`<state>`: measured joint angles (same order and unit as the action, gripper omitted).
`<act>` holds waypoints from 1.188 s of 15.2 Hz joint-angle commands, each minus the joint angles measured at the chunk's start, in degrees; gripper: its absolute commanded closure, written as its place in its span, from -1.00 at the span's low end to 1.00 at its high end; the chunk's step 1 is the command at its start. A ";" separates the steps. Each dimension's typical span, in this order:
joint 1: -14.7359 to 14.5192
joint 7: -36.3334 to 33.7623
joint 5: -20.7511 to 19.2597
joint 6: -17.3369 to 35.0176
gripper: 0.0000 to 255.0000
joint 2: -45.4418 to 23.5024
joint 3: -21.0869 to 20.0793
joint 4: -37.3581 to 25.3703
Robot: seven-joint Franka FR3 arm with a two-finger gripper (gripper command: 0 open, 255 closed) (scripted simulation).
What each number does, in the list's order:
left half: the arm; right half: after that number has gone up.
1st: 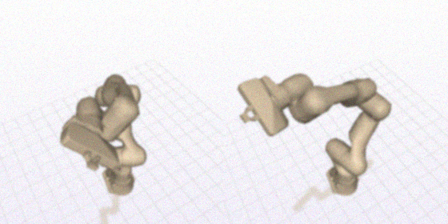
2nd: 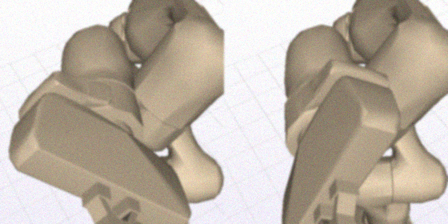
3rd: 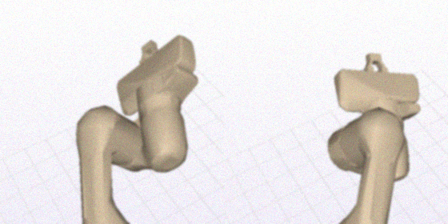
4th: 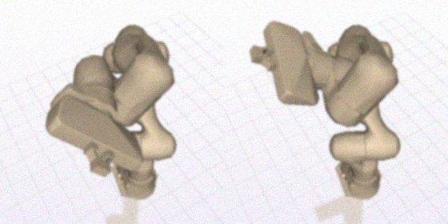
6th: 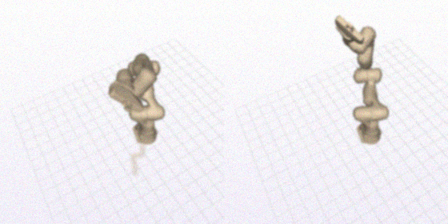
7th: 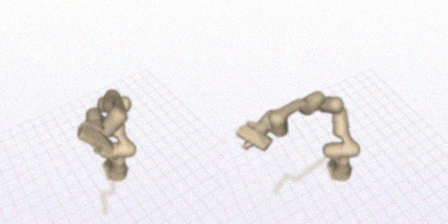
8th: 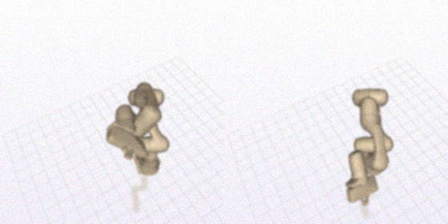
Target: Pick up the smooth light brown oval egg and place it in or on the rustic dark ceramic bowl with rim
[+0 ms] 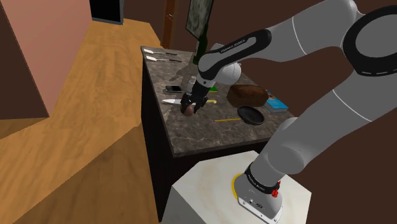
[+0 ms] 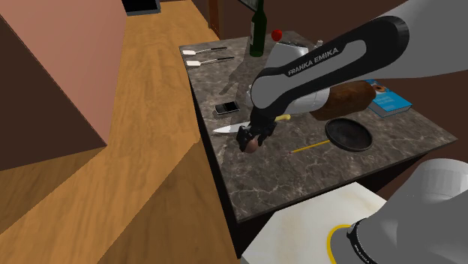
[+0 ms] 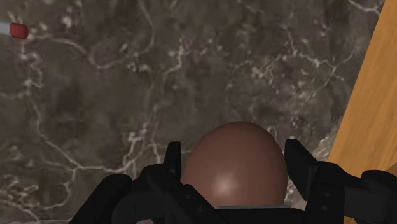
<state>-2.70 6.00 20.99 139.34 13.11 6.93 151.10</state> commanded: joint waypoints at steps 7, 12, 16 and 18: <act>0.84 -2.61 -2.40 -5.04 1.00 3.65 -0.38 -1.66; 1.40 -4.39 -3.88 -9.26 1.00 6.28 -0.64 -3.44; 1.75 -5.63 -4.83 -12.59 1.00 8.07 -0.81 -5.12; 1.90 -6.20 -5.23 -14.24 1.00 8.87 -0.89 -6.03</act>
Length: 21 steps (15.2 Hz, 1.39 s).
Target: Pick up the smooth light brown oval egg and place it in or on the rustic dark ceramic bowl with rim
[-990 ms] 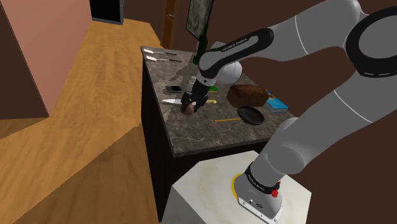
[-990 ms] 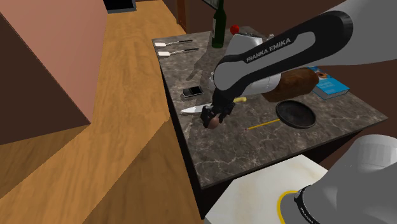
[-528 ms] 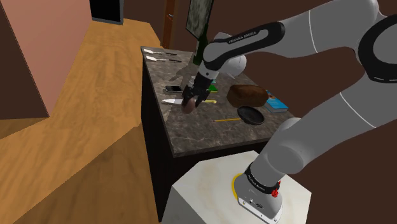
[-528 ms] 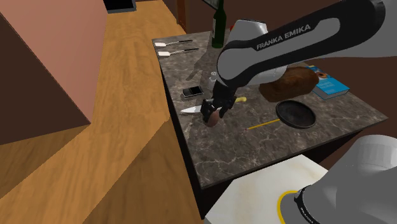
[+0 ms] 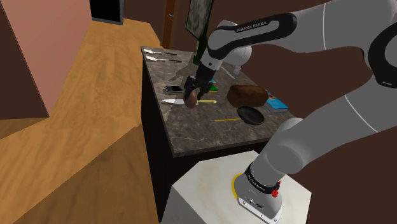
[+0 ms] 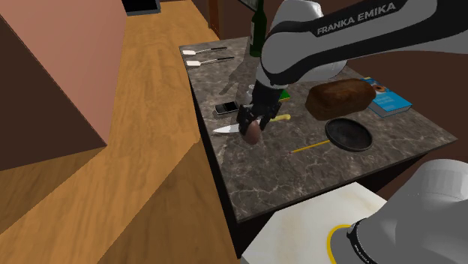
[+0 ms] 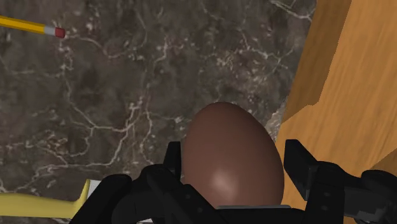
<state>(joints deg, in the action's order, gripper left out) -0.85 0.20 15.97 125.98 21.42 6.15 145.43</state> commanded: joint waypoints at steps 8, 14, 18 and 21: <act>0.48 -2.42 -1.48 -7.35 1.00 3.10 -0.33 -4.51; 1.92 -1.28 -3.04 -11.51 1.00 6.68 1.25 -4.68; 4.83 2.78 -5.81 -14.30 1.00 11.65 4.77 -1.52; 7.25 6.00 -8.24 -16.56 1.00 14.82 7.61 0.11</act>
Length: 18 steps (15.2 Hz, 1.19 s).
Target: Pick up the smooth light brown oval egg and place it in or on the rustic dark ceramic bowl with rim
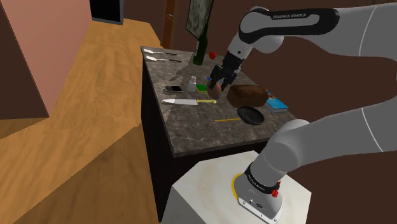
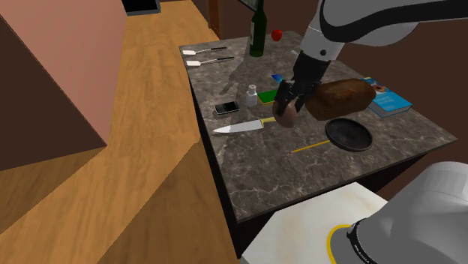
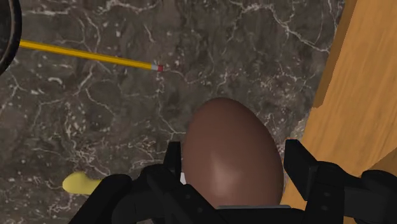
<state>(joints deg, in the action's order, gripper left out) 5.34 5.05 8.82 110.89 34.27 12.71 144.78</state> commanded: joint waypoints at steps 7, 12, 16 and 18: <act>6.95 9.39 -7.44 -6.75 1.00 6.95 8.31 1.99; 10.72 15.85 -12.11 -10.06 1.00 8.16 14.03 0.70; 13.10 21.30 -15.59 -12.23 1.00 7.69 18.84 -1.56; 14.11 24.48 -17.39 -13.26 1.00 6.90 21.69 -3.30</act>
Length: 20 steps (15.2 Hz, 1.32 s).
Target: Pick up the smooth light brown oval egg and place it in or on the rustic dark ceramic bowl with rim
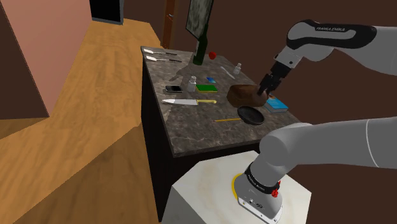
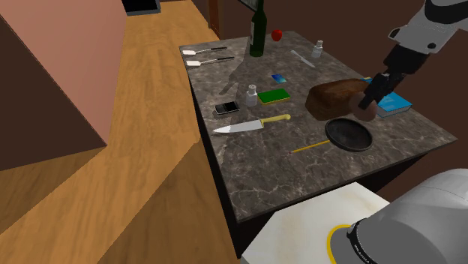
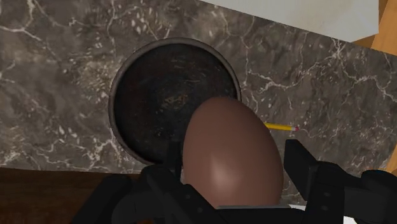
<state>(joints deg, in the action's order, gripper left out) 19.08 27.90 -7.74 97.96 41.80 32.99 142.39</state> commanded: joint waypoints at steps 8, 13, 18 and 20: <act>0.60 2.70 -2.00 5.98 1.00 -1.89 3.55 4.21; 0.55 3.50 -2.64 10.15 1.00 -3.26 5.10 7.08; 0.51 3.68 -2.76 11.04 1.00 -3.60 5.44 7.64; 0.51 3.68 -2.76 11.04 1.00 -3.60 5.44 7.64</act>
<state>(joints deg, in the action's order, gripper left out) 19.59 31.58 -10.50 108.99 38.20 38.43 150.03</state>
